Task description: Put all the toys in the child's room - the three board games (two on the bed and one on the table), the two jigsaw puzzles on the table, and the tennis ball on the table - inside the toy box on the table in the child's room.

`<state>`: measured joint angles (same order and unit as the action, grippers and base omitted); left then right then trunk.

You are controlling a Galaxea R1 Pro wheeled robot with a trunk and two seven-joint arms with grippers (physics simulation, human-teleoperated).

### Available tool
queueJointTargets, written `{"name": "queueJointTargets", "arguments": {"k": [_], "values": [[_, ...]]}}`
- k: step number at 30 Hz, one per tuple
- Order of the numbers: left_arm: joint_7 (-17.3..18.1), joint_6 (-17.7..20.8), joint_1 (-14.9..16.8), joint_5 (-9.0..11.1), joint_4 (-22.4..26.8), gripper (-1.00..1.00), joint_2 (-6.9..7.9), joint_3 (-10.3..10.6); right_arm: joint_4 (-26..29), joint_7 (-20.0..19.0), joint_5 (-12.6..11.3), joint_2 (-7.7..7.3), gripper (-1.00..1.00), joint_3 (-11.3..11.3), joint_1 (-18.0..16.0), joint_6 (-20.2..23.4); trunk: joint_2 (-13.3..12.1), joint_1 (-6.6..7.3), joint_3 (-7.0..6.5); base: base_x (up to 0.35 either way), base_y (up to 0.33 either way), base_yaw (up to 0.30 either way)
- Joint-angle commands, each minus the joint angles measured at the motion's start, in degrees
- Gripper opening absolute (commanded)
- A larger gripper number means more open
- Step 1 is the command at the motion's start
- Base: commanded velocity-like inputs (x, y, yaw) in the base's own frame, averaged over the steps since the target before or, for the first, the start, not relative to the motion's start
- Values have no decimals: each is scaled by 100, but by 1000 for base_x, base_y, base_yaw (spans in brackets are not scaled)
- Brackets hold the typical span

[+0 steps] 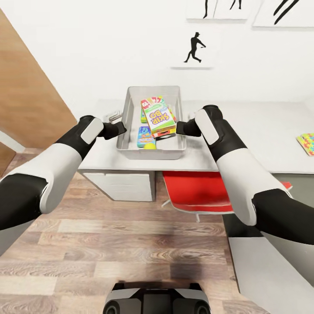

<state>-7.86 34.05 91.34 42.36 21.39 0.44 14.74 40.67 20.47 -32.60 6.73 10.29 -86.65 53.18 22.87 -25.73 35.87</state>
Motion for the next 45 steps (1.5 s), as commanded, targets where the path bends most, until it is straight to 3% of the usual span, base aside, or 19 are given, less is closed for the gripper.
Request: {"name": "queueJointTargets", "arguments": {"k": [1,11,12,13,38,45], "values": [[-38,84,-11,237,-65,-100,1,81,11,-8,-423,28,-100,8,-3,-91,5,-6,9,0,0,259],[-40,84,-11,237,-64,-100,0,81,24,-8,-423,22,-100,2,-4,-96,5,-6,9,0,0,97],[-40,84,-11,237,-64,-100,0,81,23,-8,-423,24,100,1,-3,-96,5,-6,9,0,0,19],[-40,84,-11,237,-64,100,0,83,23,-8,-423,25,100,2,-3,-99,5,-6,9,0,0,12],[-29,99,-7,234,-11,100,19,66,39,3,-423,22,100,-14,-12,-67,5,-6,9,0,0,1],[-53,174,-3,232,413,100,122,56,604,36,-423,2,100,-37,-15,5,5,-6,9,0,0,0]]}}
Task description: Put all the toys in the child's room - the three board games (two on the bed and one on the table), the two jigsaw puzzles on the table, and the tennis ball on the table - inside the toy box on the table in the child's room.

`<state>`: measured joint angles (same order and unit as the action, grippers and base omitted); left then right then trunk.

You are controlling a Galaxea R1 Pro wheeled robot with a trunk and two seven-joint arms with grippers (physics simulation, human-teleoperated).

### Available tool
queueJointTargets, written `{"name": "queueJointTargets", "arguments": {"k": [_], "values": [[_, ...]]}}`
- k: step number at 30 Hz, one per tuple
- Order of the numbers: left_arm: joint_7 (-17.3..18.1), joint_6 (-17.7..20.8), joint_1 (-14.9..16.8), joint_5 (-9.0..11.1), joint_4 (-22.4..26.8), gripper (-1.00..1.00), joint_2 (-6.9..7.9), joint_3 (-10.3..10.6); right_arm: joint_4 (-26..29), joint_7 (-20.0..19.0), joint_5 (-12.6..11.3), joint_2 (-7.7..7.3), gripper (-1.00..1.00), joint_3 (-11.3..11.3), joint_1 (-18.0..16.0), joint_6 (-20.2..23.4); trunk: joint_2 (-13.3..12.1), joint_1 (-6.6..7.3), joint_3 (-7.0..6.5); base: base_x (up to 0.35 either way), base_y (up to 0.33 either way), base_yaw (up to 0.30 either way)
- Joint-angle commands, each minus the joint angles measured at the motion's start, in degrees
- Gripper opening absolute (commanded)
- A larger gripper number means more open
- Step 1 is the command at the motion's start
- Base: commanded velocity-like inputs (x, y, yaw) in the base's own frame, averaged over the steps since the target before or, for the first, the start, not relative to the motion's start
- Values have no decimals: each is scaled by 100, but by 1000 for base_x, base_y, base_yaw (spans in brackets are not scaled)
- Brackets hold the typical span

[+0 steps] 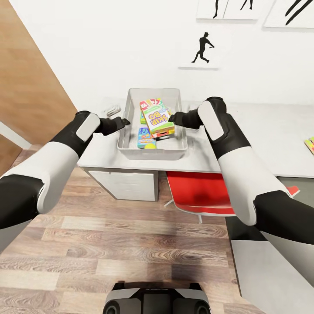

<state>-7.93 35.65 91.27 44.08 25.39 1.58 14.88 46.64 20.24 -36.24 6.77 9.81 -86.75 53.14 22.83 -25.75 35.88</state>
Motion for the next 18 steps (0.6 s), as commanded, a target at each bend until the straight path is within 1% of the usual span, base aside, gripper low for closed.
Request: {"name": "queueJointTargets", "arguments": {"k": [1,6,7,9,11,12,16,18], "values": [[-54,34,4,58,100,100,27,40,167,68,-57,-5,100,10,-4,31,9,-4,8,0,0,0],[-83,224,20,52,579,100,134,16,861,94,-53,-22,100,-14,-1,186,9,-4,8,0,0,0],[-83,224,20,52,579,100,134,16,861,94,-53,-22,100,-14,-1,186,9,-4,8,0,0,0],[-90,293,27,53,788,100,173,5,1076,98,-52,-33,100,-32,-1,283,9,-4,8,0,0,0],[-96,352,32,56,992,100,209,-18,1311,100,-51,-66,100,-43,1,362,9,-4,8,0,0,0],[-96,352,32,56,992,100,209,-18,1311,100,-51,-66,100,-43,1,362,9,-4,8,0,0,0],[-106,498,42,63,1286,100,253,-91,1760,102,-51,-169,100,-52,33,446,9,-4,8,0,0,0],[-107,526,47,73,1340,100,260,-117,1850,102,-51,-188,100,-53,40,459,9,-4,8,0,0,0]]}}
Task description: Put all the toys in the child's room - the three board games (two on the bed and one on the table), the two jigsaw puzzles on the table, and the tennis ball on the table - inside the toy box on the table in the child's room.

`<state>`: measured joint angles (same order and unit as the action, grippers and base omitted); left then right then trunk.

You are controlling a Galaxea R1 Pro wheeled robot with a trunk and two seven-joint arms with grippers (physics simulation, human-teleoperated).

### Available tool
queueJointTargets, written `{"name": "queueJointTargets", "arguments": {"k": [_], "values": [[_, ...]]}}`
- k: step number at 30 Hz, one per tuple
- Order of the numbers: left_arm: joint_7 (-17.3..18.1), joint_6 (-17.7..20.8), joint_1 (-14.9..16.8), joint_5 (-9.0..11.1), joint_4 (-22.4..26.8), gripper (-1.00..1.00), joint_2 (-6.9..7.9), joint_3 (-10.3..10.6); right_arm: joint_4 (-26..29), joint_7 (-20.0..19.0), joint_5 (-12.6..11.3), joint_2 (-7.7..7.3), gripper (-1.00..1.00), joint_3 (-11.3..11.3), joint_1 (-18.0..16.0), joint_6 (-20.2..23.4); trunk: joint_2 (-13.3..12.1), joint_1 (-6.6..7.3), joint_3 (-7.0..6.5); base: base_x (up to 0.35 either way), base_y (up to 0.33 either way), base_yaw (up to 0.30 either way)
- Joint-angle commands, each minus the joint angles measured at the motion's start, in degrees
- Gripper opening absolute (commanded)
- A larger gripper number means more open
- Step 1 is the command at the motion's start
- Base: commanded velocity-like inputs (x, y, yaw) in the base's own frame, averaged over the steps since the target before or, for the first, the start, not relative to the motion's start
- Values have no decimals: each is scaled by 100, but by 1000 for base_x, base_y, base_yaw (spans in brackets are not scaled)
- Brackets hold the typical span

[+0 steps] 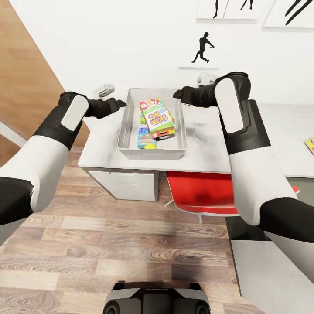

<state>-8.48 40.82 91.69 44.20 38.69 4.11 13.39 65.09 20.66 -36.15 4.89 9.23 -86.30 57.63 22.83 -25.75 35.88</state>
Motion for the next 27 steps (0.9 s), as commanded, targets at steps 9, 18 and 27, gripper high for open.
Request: {"name": "queueJointTargets", "arguments": {"k": [9,18,27], "values": [[-133,-45,136,-56,87,100,153,-151,231,94,-201,87,100,129,-115,137,9,-4,8,0,0,0],[-133,-56,347,-111,39,100,246,-151,231,94,-201,380,100,419,-405,137,9,-4,8,0,0,0],[-133,-56,347,-111,39,100,246,-151,231,94,-201,451,100,648,-695,137,9,-4,8,0,0,0]]}}
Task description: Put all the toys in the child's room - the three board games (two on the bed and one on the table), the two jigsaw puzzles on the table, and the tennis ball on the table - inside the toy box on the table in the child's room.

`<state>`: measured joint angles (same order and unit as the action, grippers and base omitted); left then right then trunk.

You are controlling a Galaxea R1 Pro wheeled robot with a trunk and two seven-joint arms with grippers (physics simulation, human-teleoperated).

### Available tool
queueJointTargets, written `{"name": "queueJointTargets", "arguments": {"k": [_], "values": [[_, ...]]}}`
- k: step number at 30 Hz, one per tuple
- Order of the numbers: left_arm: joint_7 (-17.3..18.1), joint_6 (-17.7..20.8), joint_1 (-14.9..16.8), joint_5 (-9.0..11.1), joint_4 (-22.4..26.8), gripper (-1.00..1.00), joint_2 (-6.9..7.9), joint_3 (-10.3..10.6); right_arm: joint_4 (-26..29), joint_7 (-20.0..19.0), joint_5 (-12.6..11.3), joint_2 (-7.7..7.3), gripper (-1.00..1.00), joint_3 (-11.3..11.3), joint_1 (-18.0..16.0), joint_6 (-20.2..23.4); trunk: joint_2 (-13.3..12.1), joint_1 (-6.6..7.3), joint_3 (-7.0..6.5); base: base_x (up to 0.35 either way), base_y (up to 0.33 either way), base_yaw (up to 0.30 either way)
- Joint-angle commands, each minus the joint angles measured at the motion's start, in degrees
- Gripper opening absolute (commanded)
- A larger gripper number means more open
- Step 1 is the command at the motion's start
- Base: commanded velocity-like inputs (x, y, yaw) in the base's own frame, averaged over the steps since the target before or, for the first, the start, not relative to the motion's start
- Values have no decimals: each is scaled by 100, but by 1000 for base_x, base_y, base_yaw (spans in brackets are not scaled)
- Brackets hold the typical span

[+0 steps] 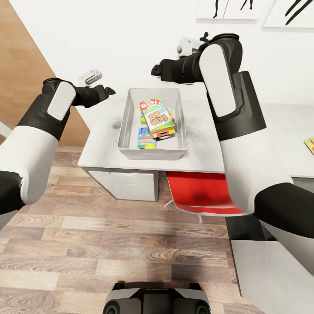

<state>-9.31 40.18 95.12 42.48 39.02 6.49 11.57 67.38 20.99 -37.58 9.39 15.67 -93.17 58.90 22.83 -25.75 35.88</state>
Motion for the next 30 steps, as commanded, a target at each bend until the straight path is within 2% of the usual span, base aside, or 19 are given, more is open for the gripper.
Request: {"name": "queueJointTargets", "arguments": {"k": [1,30], "values": [[-50,8,5,61,7,100,8,32,1,60,-58,0,100,4,-39,11,9,-3,8,0,0,0],[-42,13,26,71,4,100,10,26,21,59,-57,-1,100,1,-93,17,9,-3,8,0,0,0]]}}
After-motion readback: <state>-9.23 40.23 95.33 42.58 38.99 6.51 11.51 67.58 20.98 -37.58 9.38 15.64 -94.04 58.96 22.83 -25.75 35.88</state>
